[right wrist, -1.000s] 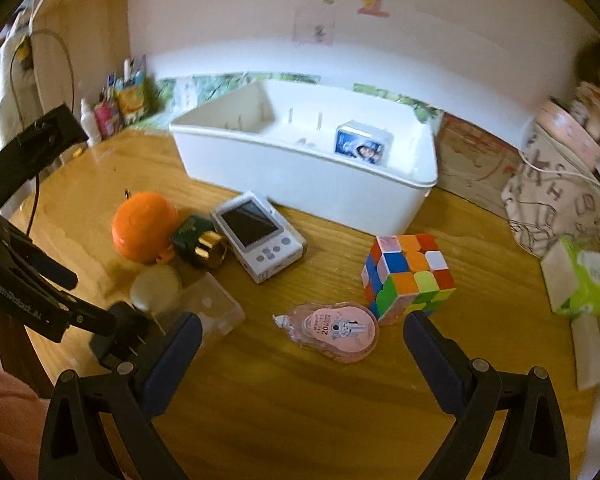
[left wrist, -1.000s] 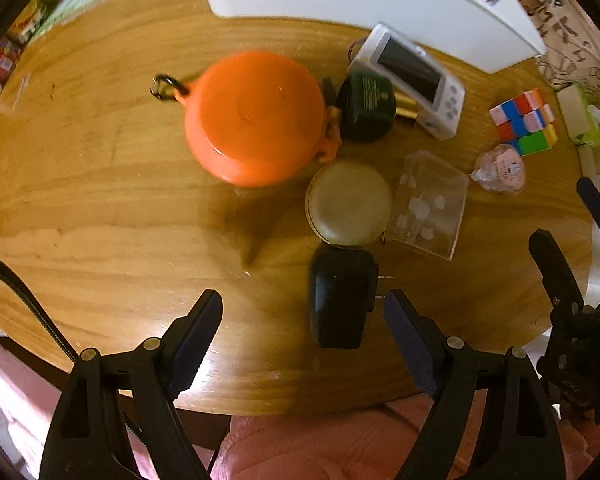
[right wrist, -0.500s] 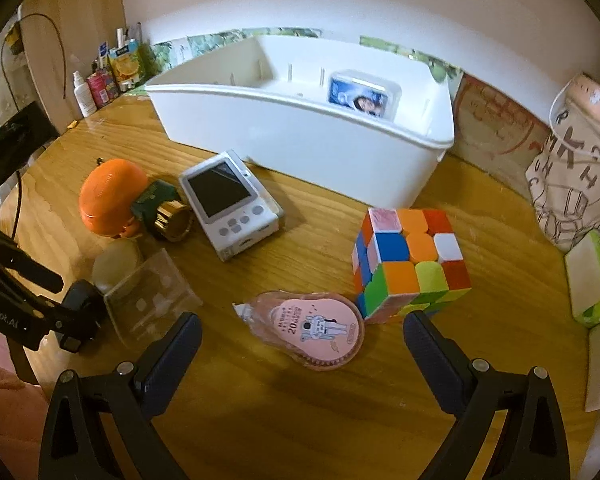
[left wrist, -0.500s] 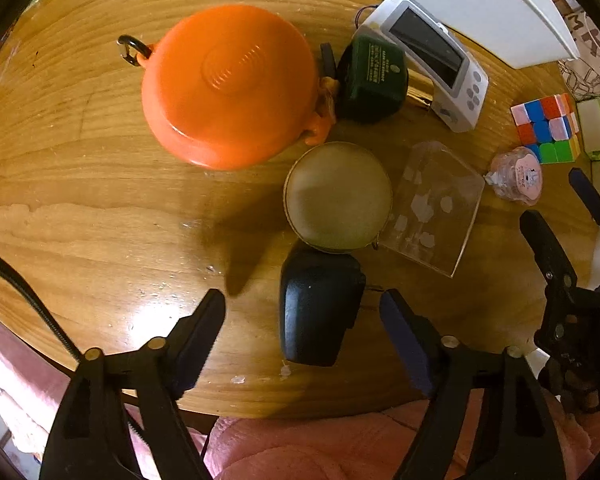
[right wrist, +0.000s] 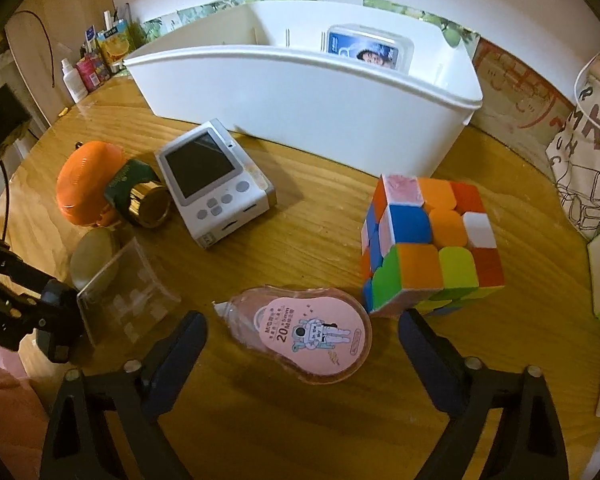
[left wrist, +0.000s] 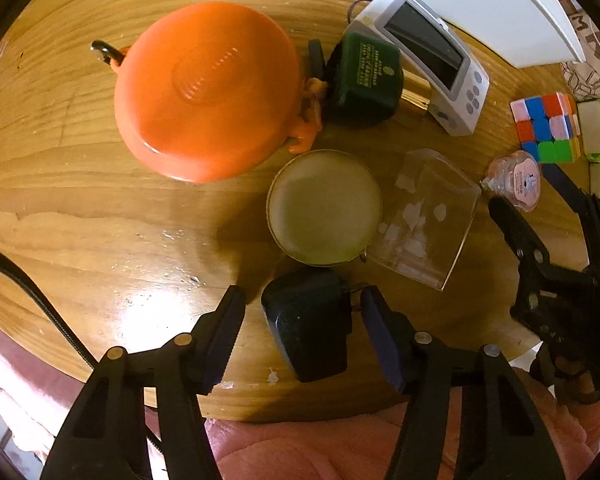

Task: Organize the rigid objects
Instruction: 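Close the left gripper on the black case while the right gripper grasps the pink correction tape, then lift the black case and pink correction tape and carry both over the white bin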

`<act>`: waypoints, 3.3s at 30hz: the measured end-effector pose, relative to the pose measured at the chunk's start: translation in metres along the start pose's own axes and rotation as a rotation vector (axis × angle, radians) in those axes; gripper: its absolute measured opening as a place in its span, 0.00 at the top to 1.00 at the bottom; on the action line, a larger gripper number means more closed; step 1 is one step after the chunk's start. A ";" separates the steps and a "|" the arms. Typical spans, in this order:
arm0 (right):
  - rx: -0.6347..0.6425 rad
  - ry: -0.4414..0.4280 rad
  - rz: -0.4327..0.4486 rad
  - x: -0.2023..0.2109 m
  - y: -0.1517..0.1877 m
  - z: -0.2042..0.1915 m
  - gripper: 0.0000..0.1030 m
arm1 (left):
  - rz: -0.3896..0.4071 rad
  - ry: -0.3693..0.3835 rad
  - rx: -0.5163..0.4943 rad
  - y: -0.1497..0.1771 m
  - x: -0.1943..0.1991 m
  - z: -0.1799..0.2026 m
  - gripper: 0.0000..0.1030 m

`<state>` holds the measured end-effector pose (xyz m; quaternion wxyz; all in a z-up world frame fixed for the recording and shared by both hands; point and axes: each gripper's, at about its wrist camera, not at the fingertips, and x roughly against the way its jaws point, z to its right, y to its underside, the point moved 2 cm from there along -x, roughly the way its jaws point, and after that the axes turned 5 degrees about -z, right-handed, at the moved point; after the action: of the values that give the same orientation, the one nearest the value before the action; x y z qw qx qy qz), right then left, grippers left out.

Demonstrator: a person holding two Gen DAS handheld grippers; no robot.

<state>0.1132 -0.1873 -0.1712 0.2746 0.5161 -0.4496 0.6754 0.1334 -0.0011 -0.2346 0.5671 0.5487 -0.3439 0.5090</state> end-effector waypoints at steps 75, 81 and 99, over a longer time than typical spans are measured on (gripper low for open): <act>0.015 -0.038 0.328 0.114 -0.114 -0.056 0.28 | 0.449 -0.027 -0.171 -0.008 0.196 -0.010 0.56; -0.001 0.021 0.387 0.109 -0.126 -0.061 0.28 | 0.536 0.022 -0.237 -0.021 0.211 -0.010 0.56; -0.101 0.097 0.465 0.064 -0.153 -0.062 0.28 | 0.871 0.111 -0.380 -0.061 0.217 -0.017 0.56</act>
<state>0.1927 -0.0700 -0.0655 0.1584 0.3515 -0.5758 0.7210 0.2416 0.0664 -0.0479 0.4088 0.2124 -0.5980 0.6559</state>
